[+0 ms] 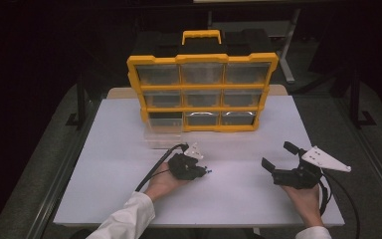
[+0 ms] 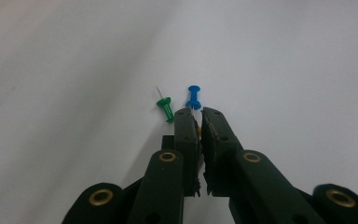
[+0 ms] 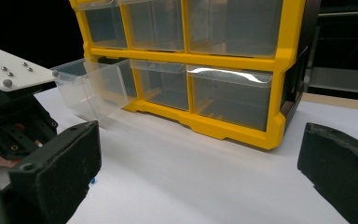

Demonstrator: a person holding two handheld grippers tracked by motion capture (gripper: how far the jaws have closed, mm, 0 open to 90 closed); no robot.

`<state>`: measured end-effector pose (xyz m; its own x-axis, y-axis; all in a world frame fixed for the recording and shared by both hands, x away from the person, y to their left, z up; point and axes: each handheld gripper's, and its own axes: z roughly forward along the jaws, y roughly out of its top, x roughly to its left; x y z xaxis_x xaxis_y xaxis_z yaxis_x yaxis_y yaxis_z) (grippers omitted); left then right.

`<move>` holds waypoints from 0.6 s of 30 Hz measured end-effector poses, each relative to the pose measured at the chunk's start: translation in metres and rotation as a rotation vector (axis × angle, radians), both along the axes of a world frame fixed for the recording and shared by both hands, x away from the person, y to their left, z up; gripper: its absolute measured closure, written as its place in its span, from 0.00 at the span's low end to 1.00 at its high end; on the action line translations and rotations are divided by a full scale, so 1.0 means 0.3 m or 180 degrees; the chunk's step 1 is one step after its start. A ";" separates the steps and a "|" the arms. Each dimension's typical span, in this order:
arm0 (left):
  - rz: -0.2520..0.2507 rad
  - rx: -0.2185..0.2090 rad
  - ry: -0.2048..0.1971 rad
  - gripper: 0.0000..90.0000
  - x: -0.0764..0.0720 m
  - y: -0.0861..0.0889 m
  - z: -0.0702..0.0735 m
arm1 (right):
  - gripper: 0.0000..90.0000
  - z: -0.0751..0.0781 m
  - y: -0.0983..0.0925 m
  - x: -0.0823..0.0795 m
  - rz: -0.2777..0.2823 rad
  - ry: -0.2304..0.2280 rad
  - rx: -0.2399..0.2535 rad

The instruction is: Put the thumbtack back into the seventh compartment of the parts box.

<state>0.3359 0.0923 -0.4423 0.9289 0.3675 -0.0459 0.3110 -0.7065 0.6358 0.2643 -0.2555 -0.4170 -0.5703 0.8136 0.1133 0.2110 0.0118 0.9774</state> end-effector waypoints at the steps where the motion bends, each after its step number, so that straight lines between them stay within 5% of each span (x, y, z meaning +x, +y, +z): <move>1: -0.0008 -0.0018 0.0005 0.95 0.001 0.001 0.001 | 0.00 0.000 0.000 0.000 0.0000 0.0001 0.0001; 18: -0.0034 -0.0162 0.0000 0.95 -0.022 0.038 0.083 | 0.00 -0.005 0.005 0.000 0.0027 0.0033 -0.0034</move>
<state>0.3291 0.1037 -0.4173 0.9327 0.3549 -0.0643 0.3037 -0.6765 0.6709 0.2644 -0.2540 -0.4185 -0.5761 0.8098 0.1107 0.2210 0.0239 0.9750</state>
